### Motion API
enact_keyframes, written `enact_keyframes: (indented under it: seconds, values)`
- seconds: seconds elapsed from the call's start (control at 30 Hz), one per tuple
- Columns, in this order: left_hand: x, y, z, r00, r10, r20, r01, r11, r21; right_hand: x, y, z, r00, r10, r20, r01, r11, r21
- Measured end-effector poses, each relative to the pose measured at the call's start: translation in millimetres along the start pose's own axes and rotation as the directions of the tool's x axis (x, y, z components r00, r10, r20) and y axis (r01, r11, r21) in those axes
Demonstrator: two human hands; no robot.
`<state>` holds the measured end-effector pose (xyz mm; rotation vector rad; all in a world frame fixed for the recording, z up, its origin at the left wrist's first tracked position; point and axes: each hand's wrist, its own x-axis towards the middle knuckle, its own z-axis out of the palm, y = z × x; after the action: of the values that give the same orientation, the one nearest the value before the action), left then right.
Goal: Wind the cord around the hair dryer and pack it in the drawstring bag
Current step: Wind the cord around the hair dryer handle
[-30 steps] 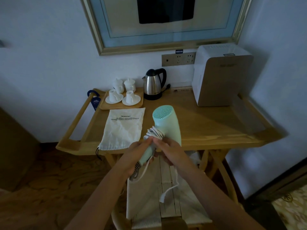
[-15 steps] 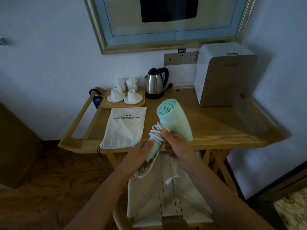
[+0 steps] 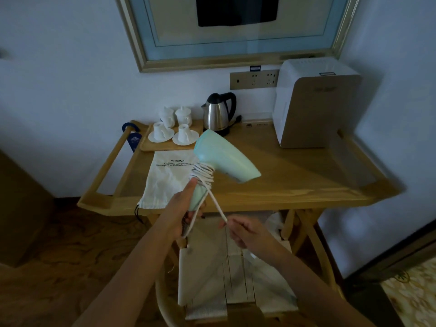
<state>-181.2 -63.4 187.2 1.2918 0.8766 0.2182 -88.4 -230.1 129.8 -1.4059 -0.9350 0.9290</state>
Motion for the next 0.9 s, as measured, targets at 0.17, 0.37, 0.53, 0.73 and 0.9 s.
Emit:
enact_keyframes:
  seconds: [0.17,0.37,0.53,0.73,0.9]
  values:
    - [-3,11,-21,0.927,0.080,0.367,0.006,0.974,-0.227,0,16,-12,0.991,0.093,0.097,-0.100,0.993,0.069]
    - [-18,20,-48,0.835,0.151,0.529,-0.339,0.898,0.280,20,-6,-67,0.993,0.120,-0.018,-0.119,0.941,-0.318]
    - [-23,19,-45,0.790,0.037,0.612,-0.500,0.616,0.609,44,-64,-79,0.972,0.217,0.089,-0.135,0.827,-0.546]
    - [-5,-19,-16,0.865,0.065,0.497,-0.498,0.212,0.841,75,-112,-49,0.939,0.262,0.221,-0.002,0.649,-0.760]
    - [18,-31,-3,0.979,0.161,0.121,-0.180,0.428,0.886,73,-112,-7,0.985,0.127,0.114,0.029,0.534,-0.845]
